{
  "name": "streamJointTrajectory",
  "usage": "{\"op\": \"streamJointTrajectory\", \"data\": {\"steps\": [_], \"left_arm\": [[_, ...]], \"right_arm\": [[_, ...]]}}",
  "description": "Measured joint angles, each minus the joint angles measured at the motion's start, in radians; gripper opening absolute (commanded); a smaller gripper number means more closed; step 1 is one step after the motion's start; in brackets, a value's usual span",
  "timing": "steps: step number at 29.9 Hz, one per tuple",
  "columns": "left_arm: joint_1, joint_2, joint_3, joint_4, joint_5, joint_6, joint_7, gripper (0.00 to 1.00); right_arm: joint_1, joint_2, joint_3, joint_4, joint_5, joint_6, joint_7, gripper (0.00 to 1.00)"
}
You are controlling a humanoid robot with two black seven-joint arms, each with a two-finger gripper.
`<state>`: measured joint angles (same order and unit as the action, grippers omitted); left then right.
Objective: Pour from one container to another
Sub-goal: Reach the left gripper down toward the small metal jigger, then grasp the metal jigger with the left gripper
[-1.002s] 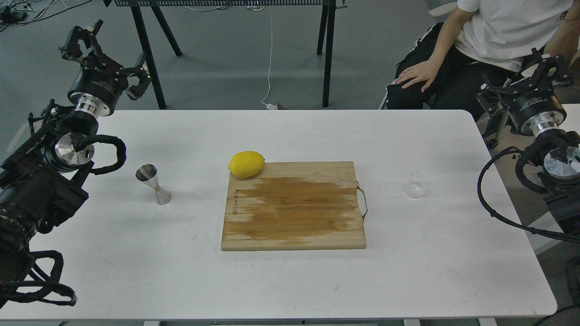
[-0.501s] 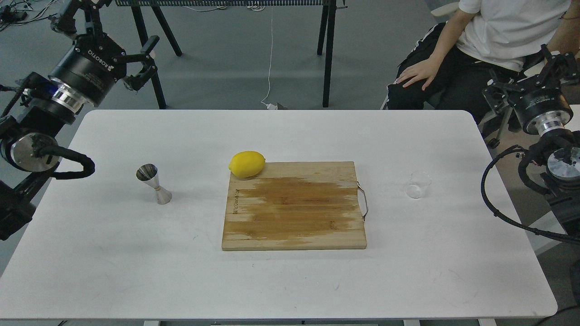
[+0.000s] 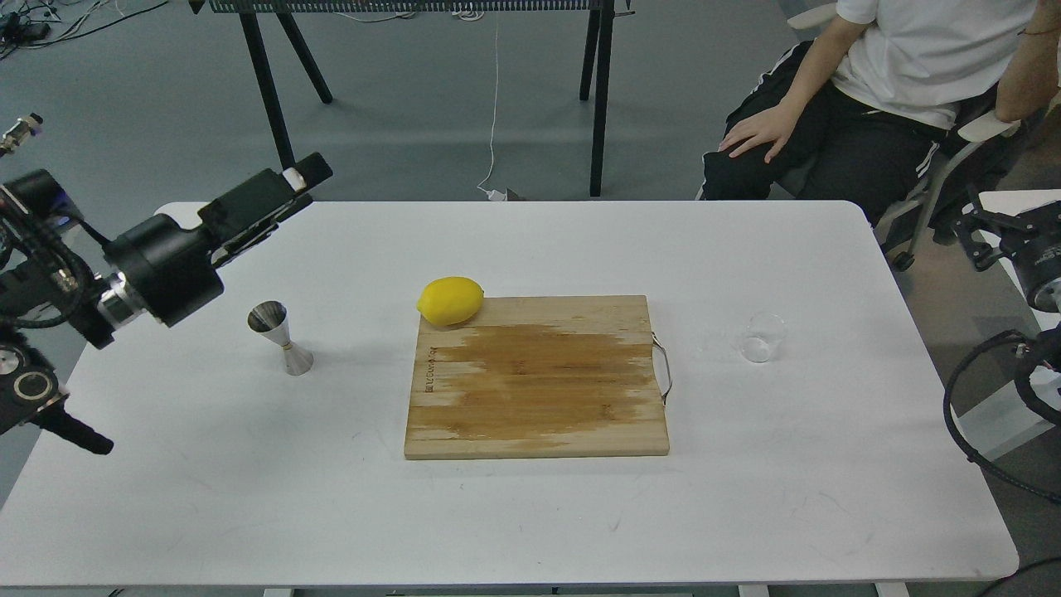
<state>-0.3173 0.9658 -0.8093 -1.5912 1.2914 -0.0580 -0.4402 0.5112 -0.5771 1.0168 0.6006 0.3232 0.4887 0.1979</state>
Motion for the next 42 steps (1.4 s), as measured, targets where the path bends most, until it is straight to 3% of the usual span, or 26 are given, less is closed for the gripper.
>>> {"op": "streamJointTrajectory", "data": {"steps": [3, 8, 16, 25, 31, 42], "left_arm": [[0.106, 0.014, 0.001, -0.004, 0.210, 0.123, -0.016, 0.97], [0.236, -0.041, 0.035, 0.079, 0.554, 0.326, 0.004, 0.97], [0.227, -0.243, 0.064, 0.438, 0.876, 0.453, 0.036, 0.91], [0.106, -0.410, 0.068, 0.732, 0.890, 0.478, 0.038, 0.85], [0.027, -0.497, 0.069, 0.900, 0.890, 0.478, 0.037, 0.74], [-0.047, -0.563, 0.069, 1.002, 0.890, 0.478, 0.035, 0.50]], "right_arm": [[-0.039, -0.020, 0.034, 0.032, -0.001, 0.000, 0.000, 1.00], [-0.059, -0.023, 0.046, 0.038, -0.001, 0.000, 0.003, 1.00], [-0.078, -0.022, 0.047, 0.039, -0.001, 0.000, 0.006, 1.00], [-0.098, -0.023, 0.058, 0.038, 0.001, 0.000, 0.008, 1.00], [-0.103, -0.024, 0.059, 0.038, 0.001, 0.000, 0.008, 1.00], [-0.108, -0.024, 0.059, 0.036, -0.001, 0.000, 0.008, 1.00]]}}
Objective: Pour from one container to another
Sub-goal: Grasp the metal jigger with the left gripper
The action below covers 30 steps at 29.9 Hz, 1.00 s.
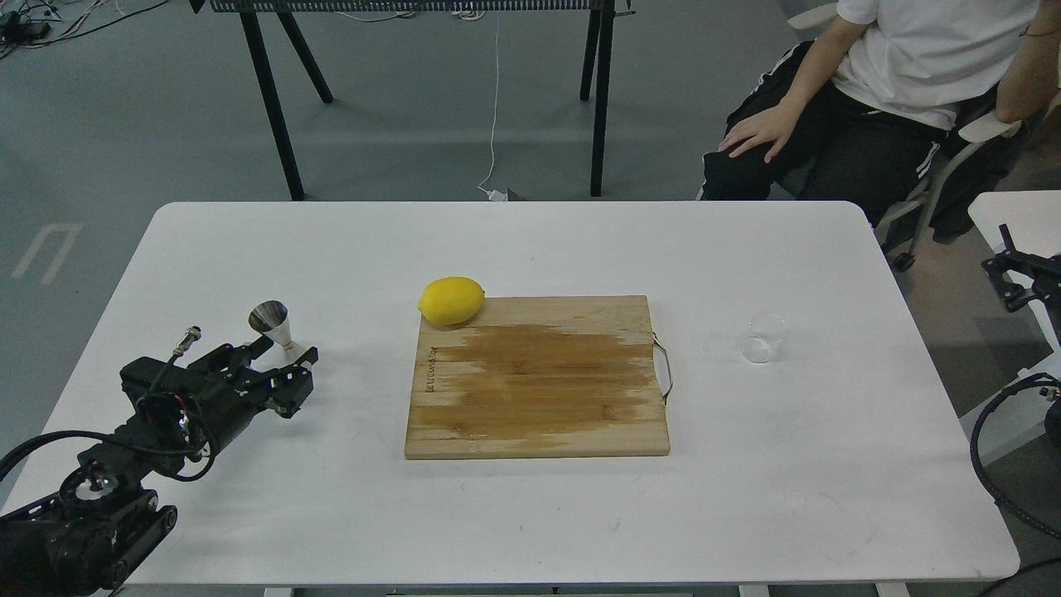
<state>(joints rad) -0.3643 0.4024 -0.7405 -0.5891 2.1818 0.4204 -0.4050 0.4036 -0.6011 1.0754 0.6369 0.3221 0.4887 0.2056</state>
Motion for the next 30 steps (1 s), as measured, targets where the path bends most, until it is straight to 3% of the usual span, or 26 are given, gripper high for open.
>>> {"op": "streamJointTrajectory", "data": {"steps": [2, 11, 22, 30], "left_arm": [[-0.015, -0.009, 0.000, 0.014, 0.000, 0.005, 0.000, 0.46], [-0.038, -0.015, 0.020, 0.060, 0.000, 0.013, -0.007, 0.09], [-0.051, -0.002, 0.025, 0.012, 0.000, 0.060, -0.008, 0.07], [-0.058, 0.038, 0.026, -0.303, -0.001, 0.069, -0.001, 0.07]], "right_arm": [[0.000, 0.000, 0.000, -0.001, 0.000, 0.000, 0.000, 1.00], [0.000, 0.000, 0.000, -0.004, -0.001, 0.000, 0.000, 1.00], [-0.009, 0.000, 0.003, -0.007, 0.000, 0.000, 0.000, 1.00], [-0.035, -0.009, 0.024, -0.005, 0.000, 0.000, 0.000, 1.00]]}}
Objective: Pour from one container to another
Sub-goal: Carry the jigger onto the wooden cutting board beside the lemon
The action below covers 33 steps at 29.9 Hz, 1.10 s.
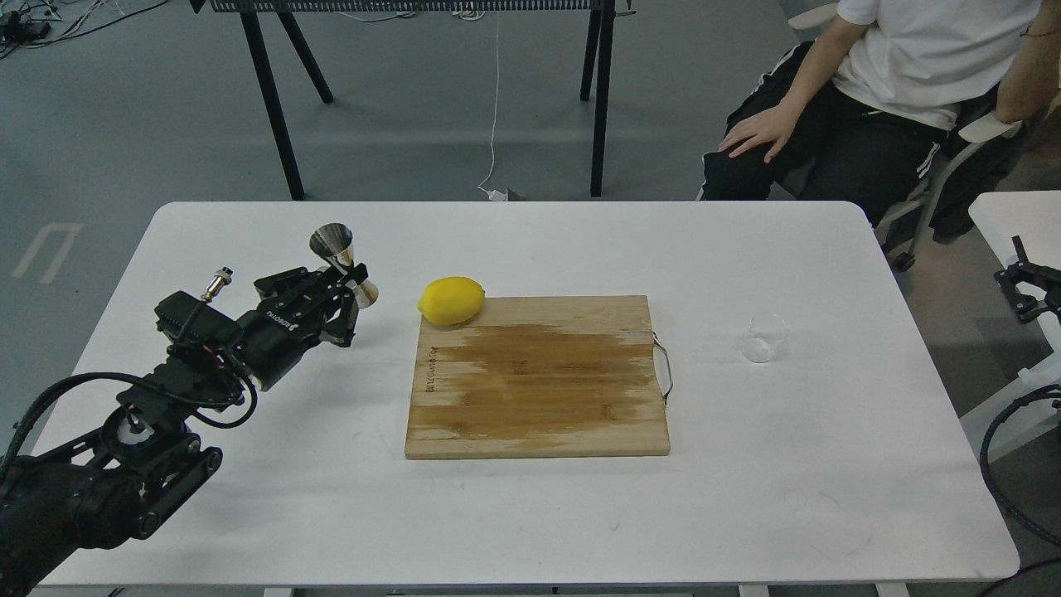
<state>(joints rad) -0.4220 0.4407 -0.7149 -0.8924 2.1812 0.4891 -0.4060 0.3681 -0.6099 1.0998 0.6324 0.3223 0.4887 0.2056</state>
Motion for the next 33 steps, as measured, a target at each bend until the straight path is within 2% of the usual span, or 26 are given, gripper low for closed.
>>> {"op": "streamJointTrajectory", "data": {"steps": [4, 9, 12, 15, 23, 33], "left_arm": [[-0.016, -0.014, 0.016, -0.065, 0.000, -0.034, 0.004, 0.06], [-0.105, -0.082, 0.120, -0.068, 0.000, -0.069, 0.006, 0.06], [-0.136, -0.146, 0.186, -0.057, 0.000, -0.075, 0.027, 0.06], [-0.156, -0.207, 0.238, -0.001, 0.001, -0.080, 0.053, 0.06], [-0.193, -0.371, 0.319, 0.226, 0.000, -0.081, 0.083, 0.07], [-0.186, -0.407, 0.335, 0.268, 0.001, -0.081, 0.089, 0.12]], "right_arm": [[-0.024, -0.006, 0.014, 0.000, 0.000, 0.000, 0.000, 1.00], [-0.046, -0.022, 0.022, -0.002, 0.000, 0.000, 0.000, 1.00], [-0.056, -0.027, 0.030, -0.002, 0.000, 0.000, 0.001, 1.00], [-0.062, -0.028, 0.038, 0.000, 0.000, 0.000, 0.001, 1.00], [-0.084, -0.030, 0.053, 0.001, 0.000, 0.000, 0.002, 1.00], [-0.089, -0.034, 0.054, 0.002, 0.000, 0.000, 0.002, 1.00]]}}
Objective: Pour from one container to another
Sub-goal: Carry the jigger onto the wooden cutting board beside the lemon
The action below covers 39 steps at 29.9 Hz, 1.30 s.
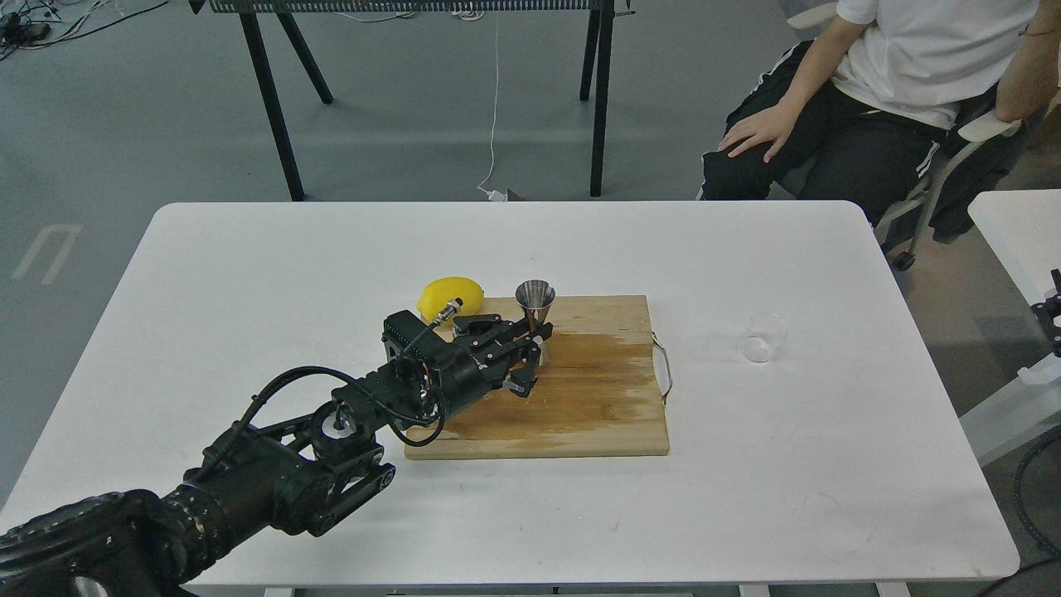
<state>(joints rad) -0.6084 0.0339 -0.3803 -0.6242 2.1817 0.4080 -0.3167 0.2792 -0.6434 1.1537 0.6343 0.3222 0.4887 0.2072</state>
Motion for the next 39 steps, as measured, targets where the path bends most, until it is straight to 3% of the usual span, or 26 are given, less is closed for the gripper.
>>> {"op": "streamJointTrajectory", "data": {"steps": [5, 8, 18, 20, 22, 23, 32, 39], "left_arm": [[0.008, -0.005, 0.006, 0.015, 0.000, 0.000, 0.003, 0.18], [0.008, -0.018, 0.007, 0.027, 0.000, 0.000, 0.003, 0.34], [0.015, -0.033, 0.008, 0.031, 0.000, -0.001, 0.004, 0.38], [0.017, -0.034, 0.008, 0.030, 0.000, -0.001, 0.004, 0.48], [0.017, -0.034, 0.008, 0.025, 0.000, -0.001, 0.004, 0.67], [0.018, -0.034, 0.007, 0.023, 0.000, -0.001, 0.004, 0.70], [0.026, -0.016, 0.007, 0.000, 0.000, 0.002, -0.008, 0.73], [0.044, 0.101, 0.004, -0.124, 0.000, -0.030, -0.010, 0.73]], "right_arm": [[0.000, 0.000, 0.000, 0.001, 0.000, 0.000, 0.000, 1.00], [0.000, 0.000, 0.000, 0.002, 0.000, 0.000, 0.000, 1.00], [0.000, 0.001, 0.000, 0.002, 0.000, 0.000, 0.000, 1.00], [0.000, 0.001, 0.000, 0.001, 0.000, 0.000, 0.000, 1.00], [0.000, 0.001, 0.000, 0.001, 0.000, 0.000, 0.000, 1.00], [-0.001, 0.001, 0.000, 0.001, 0.000, 0.000, 0.000, 1.00], [-0.002, 0.001, 0.001, 0.001, 0.000, 0.000, 0.000, 1.00], [-0.003, 0.001, 0.001, -0.004, 0.000, 0.000, 0.000, 1.00]]}}
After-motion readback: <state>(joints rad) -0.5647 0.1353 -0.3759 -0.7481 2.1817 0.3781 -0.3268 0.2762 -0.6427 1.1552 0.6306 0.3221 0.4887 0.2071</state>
